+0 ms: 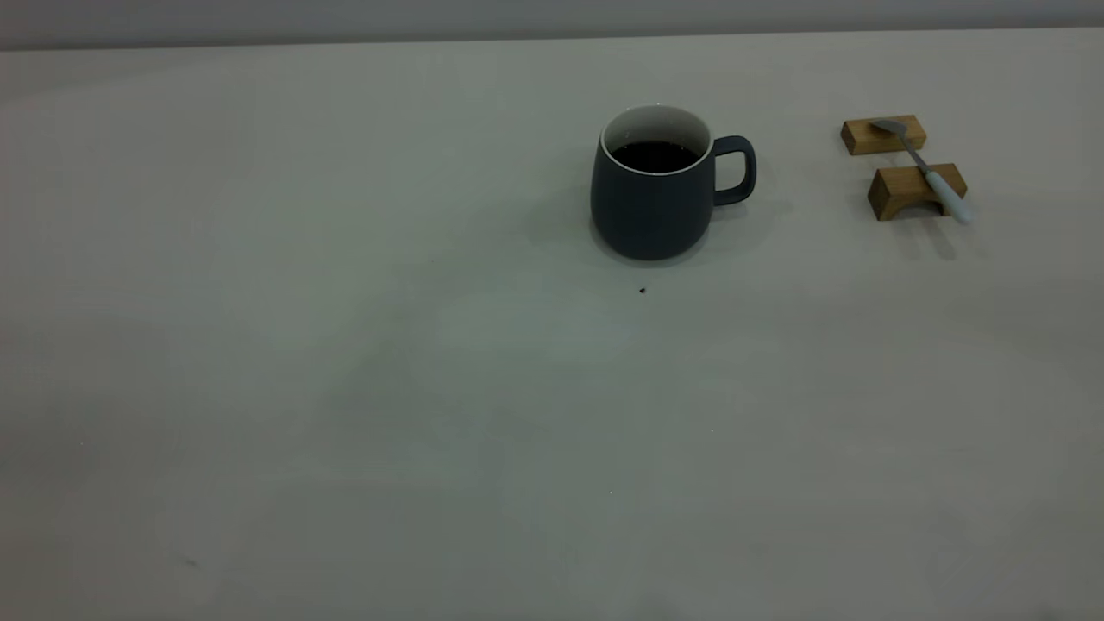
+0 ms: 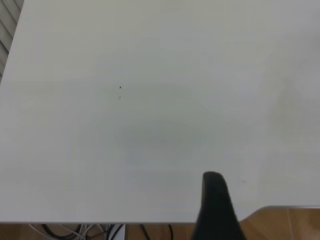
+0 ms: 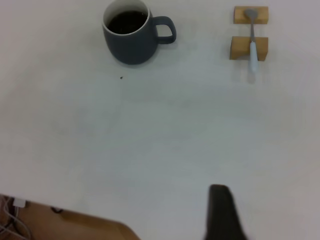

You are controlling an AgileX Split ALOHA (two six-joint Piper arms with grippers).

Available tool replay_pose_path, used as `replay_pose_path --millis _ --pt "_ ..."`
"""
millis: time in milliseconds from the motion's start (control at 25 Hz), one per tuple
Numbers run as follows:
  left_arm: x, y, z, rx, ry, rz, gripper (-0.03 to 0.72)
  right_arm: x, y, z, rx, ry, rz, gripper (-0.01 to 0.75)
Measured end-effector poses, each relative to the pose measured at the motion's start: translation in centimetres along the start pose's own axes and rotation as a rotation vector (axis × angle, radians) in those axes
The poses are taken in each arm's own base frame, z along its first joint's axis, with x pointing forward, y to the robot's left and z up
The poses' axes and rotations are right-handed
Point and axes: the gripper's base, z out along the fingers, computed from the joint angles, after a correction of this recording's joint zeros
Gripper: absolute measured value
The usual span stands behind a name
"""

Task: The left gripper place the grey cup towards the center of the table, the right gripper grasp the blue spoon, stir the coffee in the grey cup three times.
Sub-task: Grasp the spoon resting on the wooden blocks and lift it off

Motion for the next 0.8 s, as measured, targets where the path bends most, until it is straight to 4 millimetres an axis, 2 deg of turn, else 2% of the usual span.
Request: replay_pose_path --millis 80,160,320,480,640,800 --pt "0.0 0.0 0.0 0.0 0.0 0.0 0.585 -1.6 -0.4 1.5 -0.002 0.017 0.006 0.593" --pt "0.0 0.0 0.0 0.0 0.0 0.0 0.585 -3.2 -0.7 3.2 -0.005 0.029 -0.003 0.618" --pt "0.0 0.0 0.0 0.0 0.0 0.0 0.585 -6.1 -1.5 7.6 -0.037 0.124 0.013 0.623" --pt "0.0 0.0 0.0 0.0 0.0 0.0 0.585 -8.3 -2.6 13.3 -0.054 0.277 0.047 0.623" --pt "0.0 0.0 0.0 0.0 0.0 0.0 0.585 -9.6 -3.7 19.1 -0.064 0.401 0.071 0.621" --pt "0.0 0.0 0.0 0.0 0.0 0.0 0.585 -9.7 -4.7 24.5 -0.067 0.499 0.083 0.618"
